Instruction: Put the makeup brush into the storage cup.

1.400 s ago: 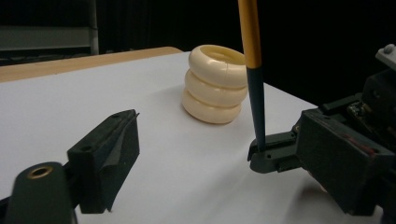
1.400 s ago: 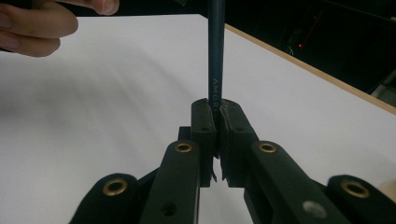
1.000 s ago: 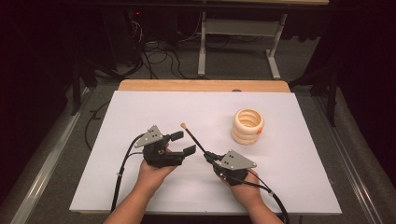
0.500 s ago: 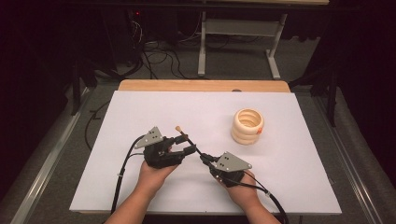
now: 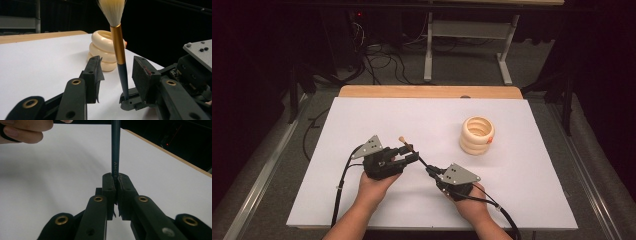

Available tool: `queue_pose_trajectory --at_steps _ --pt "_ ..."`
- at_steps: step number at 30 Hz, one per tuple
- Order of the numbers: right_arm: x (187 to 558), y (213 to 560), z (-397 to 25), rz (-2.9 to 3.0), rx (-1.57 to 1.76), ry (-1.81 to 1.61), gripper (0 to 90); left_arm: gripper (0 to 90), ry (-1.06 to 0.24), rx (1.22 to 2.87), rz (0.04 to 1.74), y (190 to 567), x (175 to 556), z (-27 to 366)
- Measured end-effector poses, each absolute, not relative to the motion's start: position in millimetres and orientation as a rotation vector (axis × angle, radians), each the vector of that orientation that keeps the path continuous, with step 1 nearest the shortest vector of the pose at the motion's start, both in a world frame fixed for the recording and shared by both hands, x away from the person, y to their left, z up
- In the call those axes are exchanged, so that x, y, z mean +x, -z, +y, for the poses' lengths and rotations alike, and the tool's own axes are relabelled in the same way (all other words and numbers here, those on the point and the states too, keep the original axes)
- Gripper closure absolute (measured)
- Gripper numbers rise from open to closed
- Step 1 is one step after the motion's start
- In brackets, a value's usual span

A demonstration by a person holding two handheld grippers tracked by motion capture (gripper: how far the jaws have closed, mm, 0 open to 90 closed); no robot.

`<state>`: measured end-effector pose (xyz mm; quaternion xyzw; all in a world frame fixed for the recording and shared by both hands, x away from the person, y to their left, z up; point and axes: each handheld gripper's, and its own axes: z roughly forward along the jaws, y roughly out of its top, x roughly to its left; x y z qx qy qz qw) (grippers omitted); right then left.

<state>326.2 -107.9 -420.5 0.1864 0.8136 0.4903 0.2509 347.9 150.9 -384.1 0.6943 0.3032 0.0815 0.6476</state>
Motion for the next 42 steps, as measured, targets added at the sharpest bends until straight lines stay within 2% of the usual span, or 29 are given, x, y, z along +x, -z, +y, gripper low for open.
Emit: queue_pose_trajectory --at_steps 11,42 --pt "326.2 421.7 -107.2 2.216 0.502 -1.329 87.6 66.9 -0.168 1.568 0.682 382.7 348.0 154.6" --pt "328.0 423.4 -106.1 2.224 0.492 -1.283 87.5 78.6 -0.182 1.568 0.676 381.7 347.2 157.9"
